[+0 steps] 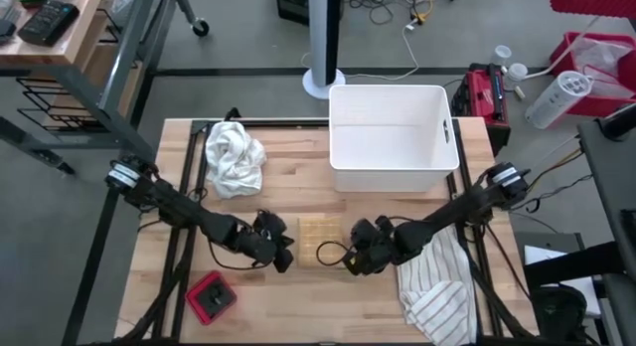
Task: Fold towel
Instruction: Fold the yellow kitchen towel
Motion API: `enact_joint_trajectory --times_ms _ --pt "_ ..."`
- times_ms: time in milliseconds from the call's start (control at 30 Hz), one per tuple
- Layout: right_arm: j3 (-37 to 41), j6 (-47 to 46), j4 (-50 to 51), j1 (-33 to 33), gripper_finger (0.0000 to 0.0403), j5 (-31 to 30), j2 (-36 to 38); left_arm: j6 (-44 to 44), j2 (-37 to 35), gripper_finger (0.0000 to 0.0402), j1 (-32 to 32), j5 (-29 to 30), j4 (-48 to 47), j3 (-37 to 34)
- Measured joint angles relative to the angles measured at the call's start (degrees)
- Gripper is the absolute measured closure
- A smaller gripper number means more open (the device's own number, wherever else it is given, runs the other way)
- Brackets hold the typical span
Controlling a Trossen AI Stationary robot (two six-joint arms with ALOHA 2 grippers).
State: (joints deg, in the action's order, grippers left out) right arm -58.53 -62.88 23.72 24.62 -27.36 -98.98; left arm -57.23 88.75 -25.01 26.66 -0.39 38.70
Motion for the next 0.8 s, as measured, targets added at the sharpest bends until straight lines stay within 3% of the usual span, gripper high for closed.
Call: enact_joint_trajectory --times_ms 267,367,533,800 --pt "7.6 2.9 -11.5 -1.9 0.0324 2.0 7.9 -4.2 0.1 0.0402 2.4 -1.2 1.1 -2.9" --pt "12.5 2.9 -22.3 -3.6 0.0287 5.2 8.6 -3.1 0.6 0.0402 2.5 -1.9 1.3 -2.4" --pt "19.7 2.5 -42.7 -6.6 0.024 11.6 5.1 0.2 1.0 0.0402 3.2 -3.4 4.5 -2.1" --pt "20.4 0.8 -48.1 -8.8 0.0198 13.6 -1.1 0.5 5.4 0.0402 6.4 -9.0 5.4 -1.1"
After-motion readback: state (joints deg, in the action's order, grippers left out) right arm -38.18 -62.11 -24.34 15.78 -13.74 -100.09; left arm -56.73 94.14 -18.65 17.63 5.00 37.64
